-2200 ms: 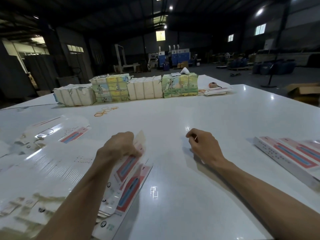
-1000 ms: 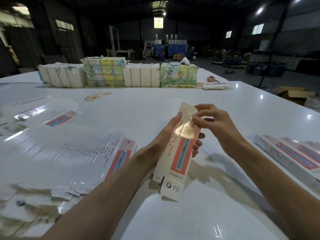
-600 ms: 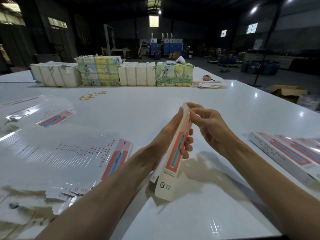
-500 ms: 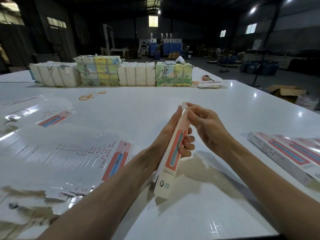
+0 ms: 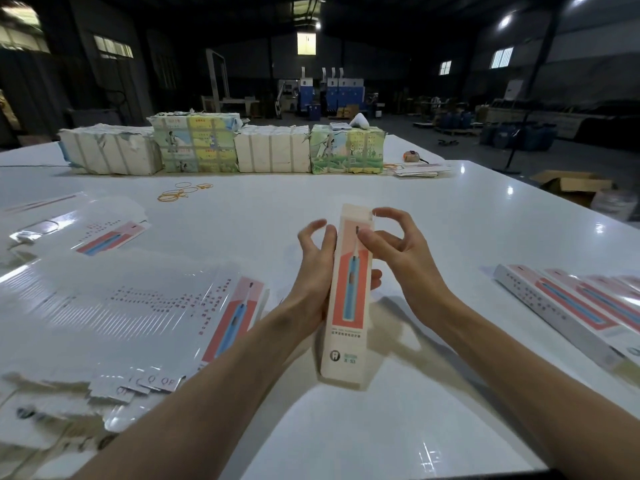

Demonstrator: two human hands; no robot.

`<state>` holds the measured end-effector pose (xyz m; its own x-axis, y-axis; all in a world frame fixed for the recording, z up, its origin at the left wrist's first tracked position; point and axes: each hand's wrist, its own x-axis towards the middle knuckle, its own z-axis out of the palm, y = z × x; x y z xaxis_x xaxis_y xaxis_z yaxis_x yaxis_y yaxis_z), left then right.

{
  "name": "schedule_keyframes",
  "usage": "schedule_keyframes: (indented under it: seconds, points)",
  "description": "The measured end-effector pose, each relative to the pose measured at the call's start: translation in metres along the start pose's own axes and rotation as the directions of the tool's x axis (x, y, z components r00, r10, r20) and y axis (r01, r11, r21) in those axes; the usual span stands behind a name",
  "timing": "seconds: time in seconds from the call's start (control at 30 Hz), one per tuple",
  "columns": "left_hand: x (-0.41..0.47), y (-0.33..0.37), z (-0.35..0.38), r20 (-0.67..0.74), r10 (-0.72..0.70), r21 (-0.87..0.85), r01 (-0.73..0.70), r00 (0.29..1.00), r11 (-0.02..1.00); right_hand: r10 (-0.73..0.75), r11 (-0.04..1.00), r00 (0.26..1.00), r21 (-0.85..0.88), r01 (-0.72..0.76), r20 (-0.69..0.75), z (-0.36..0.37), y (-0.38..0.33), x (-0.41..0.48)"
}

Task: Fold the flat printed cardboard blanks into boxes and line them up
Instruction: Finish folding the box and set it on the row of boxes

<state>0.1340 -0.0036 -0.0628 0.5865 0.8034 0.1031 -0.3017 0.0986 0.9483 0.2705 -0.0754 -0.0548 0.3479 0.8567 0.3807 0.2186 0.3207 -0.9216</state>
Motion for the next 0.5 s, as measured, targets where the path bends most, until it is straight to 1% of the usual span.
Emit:
schedule_keyframes:
  seconds: [0.07,0.1,0.13,0.23,0.33,0.4,0.5]
  points:
    - [0.0013,-0.0006,0.0008,0.011,0.114,0.083,-0.115,0.993,0.99,-0.01,1.0,1.0,-0.018,0.009,-0.02,-0.001,-0.0003,0.0011]
    - [0.0006,-0.0001,0.0017,0.026,0.14,0.111,-0.143,0.99,0.984,-0.019,1.0,0.999,-0.024,0.018,-0.031,-0.0017,-0.0004,0.0017]
    - [-0.0005,0.0006,0.0032,0.049,0.141,0.117,-0.146,0.989,0.982,-0.025,0.999,0.999,-0.026,0.024,-0.044,-0.0025,-0.0008,0.0023]
    - [-0.0018,0.0003,0.0061,0.163,0.079,0.099,-0.096,0.983,0.99,-0.022,0.999,0.997,-0.034,0.02,-0.072,-0.0054,-0.0019,0.0047]
    - [-0.0027,-0.0017,0.0079,0.21,0.1,0.229,-0.148,0.973,0.962,-0.007,0.999,0.997,-0.046,0.003,-0.081,-0.0072,-0.0021,0.0055]
    - [-0.0016,-0.0034,0.0084,0.191,0.097,0.281,-0.149,0.977,0.948,0.008,0.998,0.998,-0.059,-0.012,-0.067,-0.0068,-0.0028,0.0045]
    - [0.0033,-0.0073,0.0039,0.127,0.122,0.177,-0.144,0.984,0.974,0.036,0.999,0.999,-0.032,-0.035,0.035,-0.0046,-0.0039,0.0016]
